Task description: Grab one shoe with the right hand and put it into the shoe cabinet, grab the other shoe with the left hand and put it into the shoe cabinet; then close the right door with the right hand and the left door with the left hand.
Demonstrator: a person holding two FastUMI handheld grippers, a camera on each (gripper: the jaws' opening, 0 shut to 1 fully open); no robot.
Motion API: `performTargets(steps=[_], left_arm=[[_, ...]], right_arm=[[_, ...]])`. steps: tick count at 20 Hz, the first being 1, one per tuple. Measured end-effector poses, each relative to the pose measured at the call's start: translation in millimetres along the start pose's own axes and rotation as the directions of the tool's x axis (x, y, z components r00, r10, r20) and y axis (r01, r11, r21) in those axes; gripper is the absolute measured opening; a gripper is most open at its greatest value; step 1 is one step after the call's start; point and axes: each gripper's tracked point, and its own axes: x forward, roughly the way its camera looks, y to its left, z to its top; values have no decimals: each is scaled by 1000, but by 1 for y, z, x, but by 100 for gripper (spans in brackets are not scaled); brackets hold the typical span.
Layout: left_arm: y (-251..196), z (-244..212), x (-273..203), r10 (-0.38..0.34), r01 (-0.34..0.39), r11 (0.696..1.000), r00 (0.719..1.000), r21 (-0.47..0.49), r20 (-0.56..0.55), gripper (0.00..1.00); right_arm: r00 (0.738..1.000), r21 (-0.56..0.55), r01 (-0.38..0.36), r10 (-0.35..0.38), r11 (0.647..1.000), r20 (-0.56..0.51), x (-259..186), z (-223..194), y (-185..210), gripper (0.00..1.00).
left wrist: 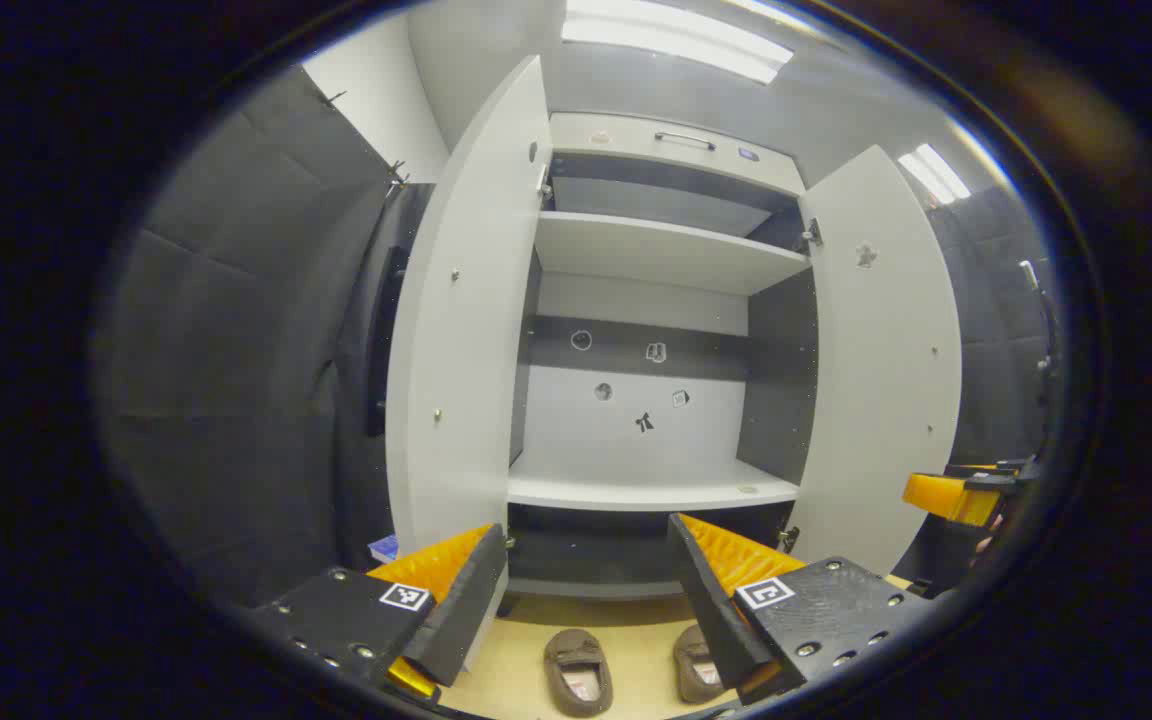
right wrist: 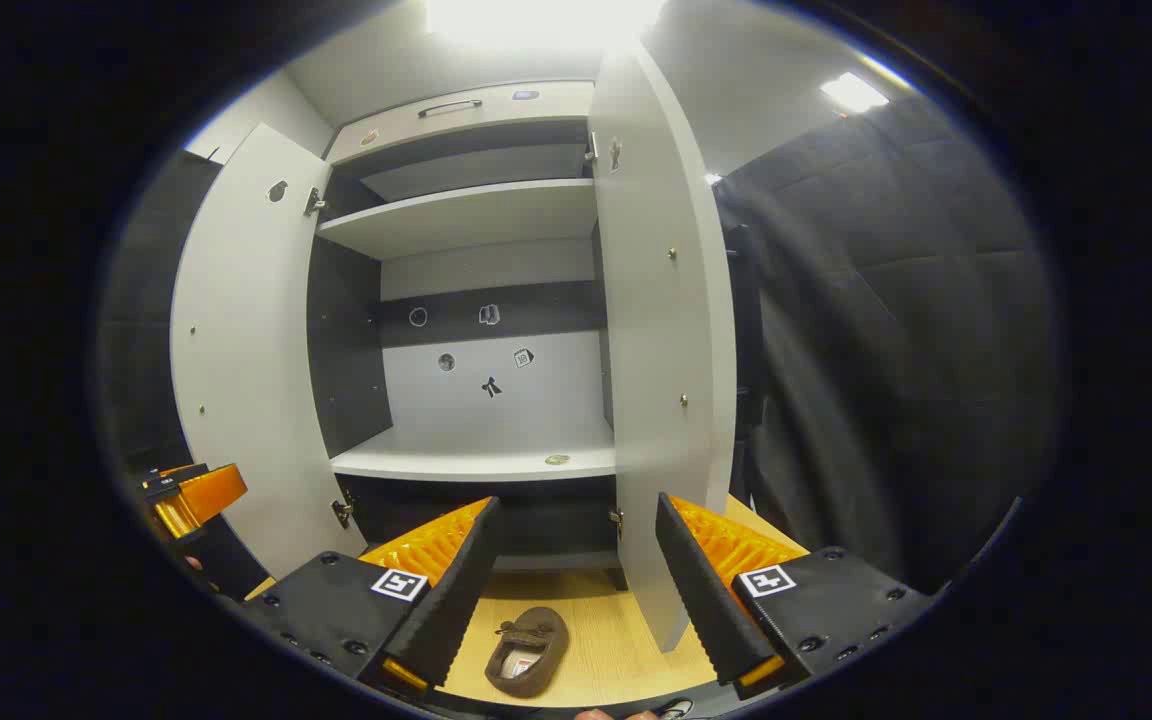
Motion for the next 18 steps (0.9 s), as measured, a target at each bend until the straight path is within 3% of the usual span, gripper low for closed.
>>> performTargets(steps=[2,3,4,5,6,7,9,11,13,14,15,17,18], left_arm=[[7,-2,-8,10,-10,1000,1000,7,-4,94],[12,-5,-10,15,-15,1000,1000,12,-7,94],[16,-6,-13,19,-19,1000,1000,16,-11,94],[20,-8,-17,25,-24,1000,1000,20,-15,94],[25,-9,-20,33,-32,999,999,21,-16,94],[29,-9,-25,42,-42,999,999,23,-13,94],[32,-8,-31,44,-44,999,999,17,-1,94],[35,-5,-34,49,-50,999,999,14,9,94],[37,-6,-38,59,-59,998,998,24,12,94],[38,-6,-40,63,-63,998,998,27,10,94],[38,-9,-42,68,-68,997,998,27,7,94],[39,-13,-45,77,-77,997,997,17,-7,94],[40,-16,-47,80,-79,997,997,10,-16,94]], right_arm=[[1000,-5,-7,7,1000,5,-1,2,5,92],[1000,-6,-11,11,1000,6,-1,2,8,97],[1000,-6,-13,13,1000,6,-1,2,10,92],[1000,-3,-15,15,1000,4,-2,2,13,97],[1000,-1,-20,20,1000,3,-3,2,15,92],[1000,-1,-23,23,1000,3,-3,2,17,97],[1000,-2,-26,26,1000,4,-3,3,21,92],[1000,1,-31,31,1000,-1,-4,2,24,97],[999,7,-37,37,999,-3,-3,2,27,97],[999,11,-34,34,999,-2,-3,3,27,92],[999,10,-39,39,999,1,-3,3,28,97],[999,-1,-49,49,999,-5,-2,0,32,92],[998,-4,-53,53,999,-19,1,-2,34,97]])
